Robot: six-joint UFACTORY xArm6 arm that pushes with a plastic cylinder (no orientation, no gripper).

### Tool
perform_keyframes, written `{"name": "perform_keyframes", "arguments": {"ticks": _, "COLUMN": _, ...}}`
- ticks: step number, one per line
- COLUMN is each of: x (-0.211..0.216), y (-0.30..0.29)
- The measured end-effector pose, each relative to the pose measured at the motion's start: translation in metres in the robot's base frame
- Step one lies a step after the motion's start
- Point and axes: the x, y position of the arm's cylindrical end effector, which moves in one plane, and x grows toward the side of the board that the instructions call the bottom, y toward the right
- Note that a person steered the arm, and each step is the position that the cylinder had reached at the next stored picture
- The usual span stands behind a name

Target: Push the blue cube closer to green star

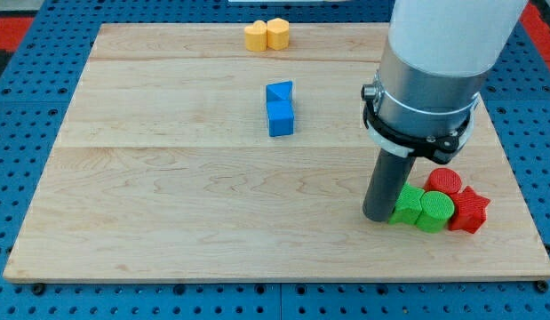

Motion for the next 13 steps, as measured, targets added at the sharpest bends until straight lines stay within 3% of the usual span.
{"name": "perform_keyframes", "arguments": {"ticks": 3, "x": -0.025, "y": -0.022}}
{"name": "perform_keyframes", "arguments": {"ticks": 5, "x": -0.045, "y": -0.137}}
{"name": "perform_keyframes", "arguments": {"ticks": 6, "x": -0.091, "y": -0.182}}
{"name": "perform_keyframes", "arguments": {"ticks": 7, "x": -0.148, "y": -0.187}}
{"name": "perform_keyframes", "arguments": {"ticks": 8, "x": -0.179, "y": -0.152}}
{"name": "perform_keyframes", "arguments": {"ticks": 10, "x": -0.171, "y": -0.107}}
{"name": "perform_keyframes", "arguments": {"ticks": 12, "x": -0.134, "y": -0.104}}
{"name": "perform_keyframes", "arguments": {"ticks": 13, "x": -0.152, "y": -0.131}}
